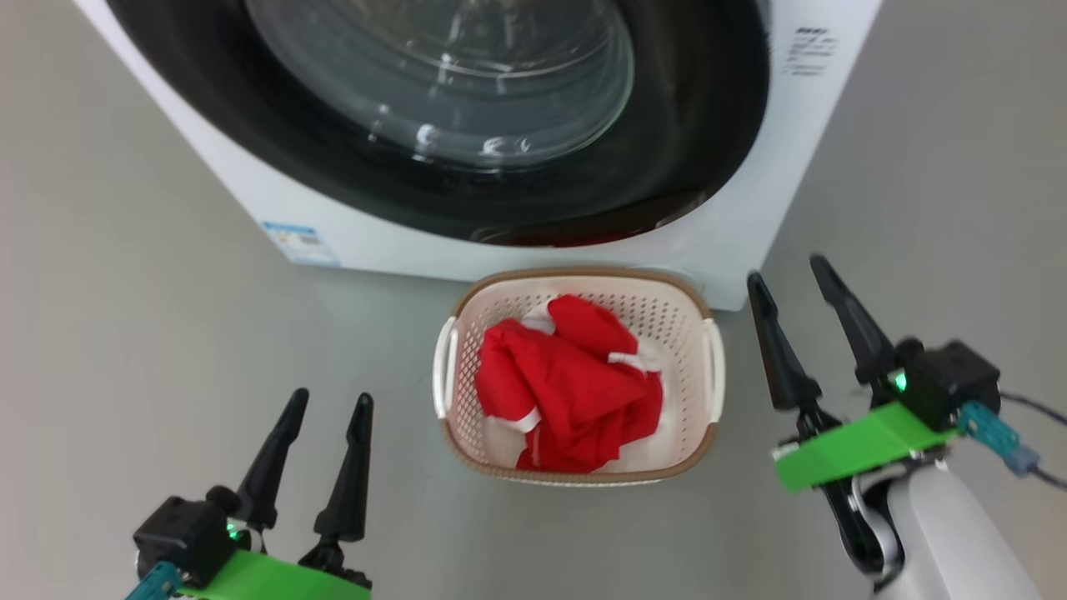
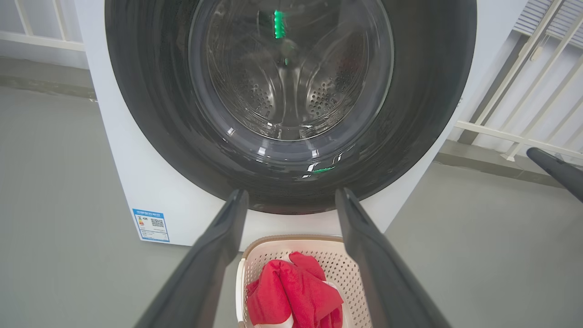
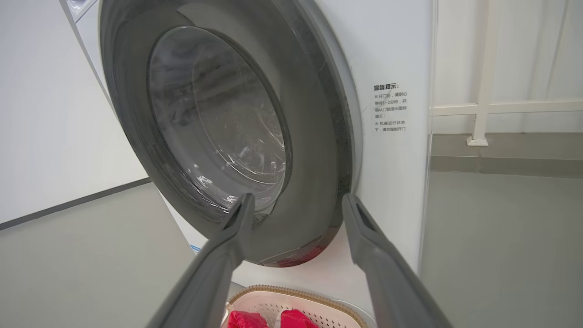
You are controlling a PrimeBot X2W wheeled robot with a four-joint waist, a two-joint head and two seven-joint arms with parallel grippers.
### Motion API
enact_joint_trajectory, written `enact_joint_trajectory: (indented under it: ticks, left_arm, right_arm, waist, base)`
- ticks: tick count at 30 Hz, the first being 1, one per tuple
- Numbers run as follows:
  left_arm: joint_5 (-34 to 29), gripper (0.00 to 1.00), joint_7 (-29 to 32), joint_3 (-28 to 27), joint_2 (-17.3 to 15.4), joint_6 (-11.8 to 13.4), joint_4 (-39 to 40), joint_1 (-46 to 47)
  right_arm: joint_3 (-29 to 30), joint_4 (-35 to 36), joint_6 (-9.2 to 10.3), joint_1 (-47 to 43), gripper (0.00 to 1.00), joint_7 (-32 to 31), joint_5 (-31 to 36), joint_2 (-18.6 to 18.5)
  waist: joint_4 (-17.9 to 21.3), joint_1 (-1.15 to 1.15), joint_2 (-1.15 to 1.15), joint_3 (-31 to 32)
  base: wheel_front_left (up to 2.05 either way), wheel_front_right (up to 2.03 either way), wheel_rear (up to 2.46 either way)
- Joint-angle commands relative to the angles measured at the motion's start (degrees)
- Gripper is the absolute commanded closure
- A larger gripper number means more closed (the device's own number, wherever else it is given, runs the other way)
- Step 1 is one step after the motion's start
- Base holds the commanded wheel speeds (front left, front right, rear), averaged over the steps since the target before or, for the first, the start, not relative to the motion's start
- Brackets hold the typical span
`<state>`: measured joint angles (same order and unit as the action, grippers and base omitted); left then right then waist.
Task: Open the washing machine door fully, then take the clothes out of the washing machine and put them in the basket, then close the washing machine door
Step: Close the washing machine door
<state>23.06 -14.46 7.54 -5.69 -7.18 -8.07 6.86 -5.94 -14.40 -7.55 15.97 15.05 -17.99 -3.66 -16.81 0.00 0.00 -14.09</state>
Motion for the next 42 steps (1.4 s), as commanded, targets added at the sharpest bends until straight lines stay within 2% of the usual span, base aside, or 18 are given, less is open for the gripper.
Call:
enact_joint_trajectory:
  ticks: [1, 19, 42]
  left_arm:
    - [-0.44, 0.0, -0.54, -2.17, -1.53, -0.31, 1.27, -0.34]
    - [-0.75, 0.0, -0.54, -4.98, -4.66, -0.31, 2.14, -5.33]
    - [-3.3, 0.0, -0.54, -8.68, -4.81, -0.31, 2.96, -10.51]
  right_arm:
    - [-0.63, 1.78, 0.06, -1.25, 0.0, -0.05, -0.46, 0.53]
    - [4.12, 4.06, 0.06, -14.65, 0.0, -0.05, -0.49, 0.77]
    - [7.05, 5.57, 0.06, -23.11, 0.0, -0.05, -1.21, 0.78]
  waist:
    - [2.25, 0.0, 0.0, 2.26]
    - [8.21, 0.0, 0.0, 7.72]
    - [12.92, 0.0, 0.0, 11.33]
  base:
    - [0.0, 0.0, 0.0]
    - [0.0, 0.0, 0.0]
    - [0.0, 0.0, 0.0]
